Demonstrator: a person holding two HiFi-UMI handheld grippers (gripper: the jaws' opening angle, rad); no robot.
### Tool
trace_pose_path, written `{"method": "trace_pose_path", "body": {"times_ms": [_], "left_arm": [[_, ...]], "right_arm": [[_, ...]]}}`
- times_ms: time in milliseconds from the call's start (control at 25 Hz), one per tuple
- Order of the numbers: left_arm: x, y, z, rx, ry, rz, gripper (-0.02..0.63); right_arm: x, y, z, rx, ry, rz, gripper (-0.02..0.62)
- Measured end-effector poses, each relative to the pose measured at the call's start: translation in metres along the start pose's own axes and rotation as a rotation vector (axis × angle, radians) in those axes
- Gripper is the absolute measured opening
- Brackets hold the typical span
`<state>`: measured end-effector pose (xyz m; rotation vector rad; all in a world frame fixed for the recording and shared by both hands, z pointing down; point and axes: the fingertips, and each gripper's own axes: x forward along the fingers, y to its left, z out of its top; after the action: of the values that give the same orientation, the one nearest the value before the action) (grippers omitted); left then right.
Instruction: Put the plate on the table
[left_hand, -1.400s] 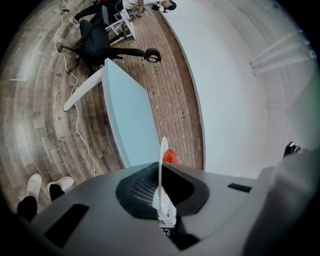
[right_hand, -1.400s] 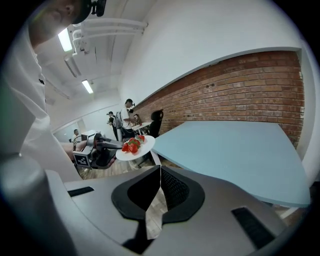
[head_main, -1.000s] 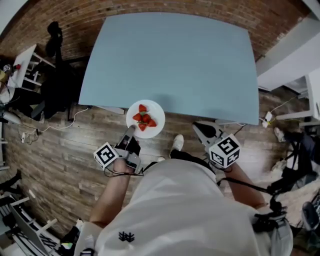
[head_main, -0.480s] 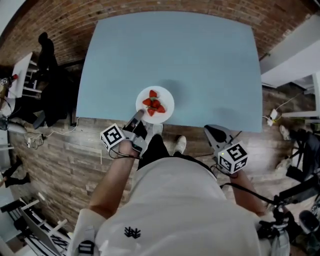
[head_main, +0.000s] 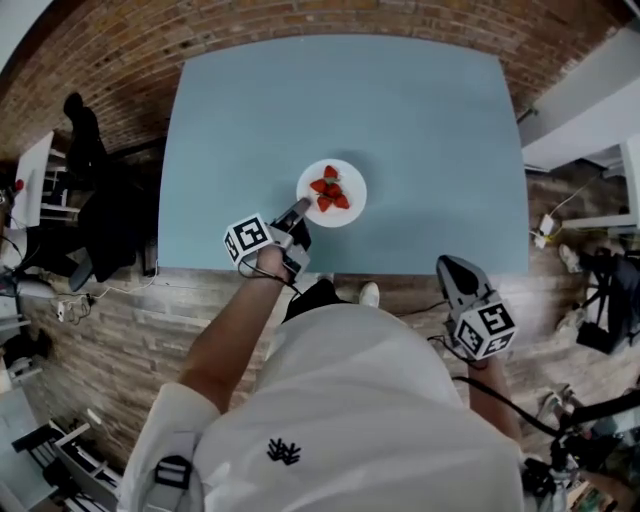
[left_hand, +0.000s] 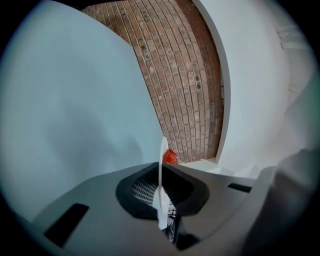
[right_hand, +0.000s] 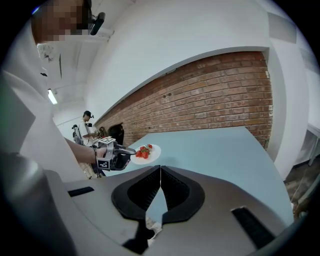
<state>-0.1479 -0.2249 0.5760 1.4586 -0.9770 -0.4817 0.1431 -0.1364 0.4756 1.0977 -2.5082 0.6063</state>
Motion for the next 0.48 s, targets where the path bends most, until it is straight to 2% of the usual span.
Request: {"method": "trace_pose_path", "body": {"times_ms": [280,480], "left_arm": [[0.051,0.029,0.045,0.0,0.072,0.002,0.011],[0.087,0.05,0.062,-0.012,0.11,0.005,0.011]], "right_arm": [[0.02,0.007,0.009,0.042,0.02,-0.093,0.008],[0.023,0.006,0.012,0.093,0.036,-0.144,0.008]]}}
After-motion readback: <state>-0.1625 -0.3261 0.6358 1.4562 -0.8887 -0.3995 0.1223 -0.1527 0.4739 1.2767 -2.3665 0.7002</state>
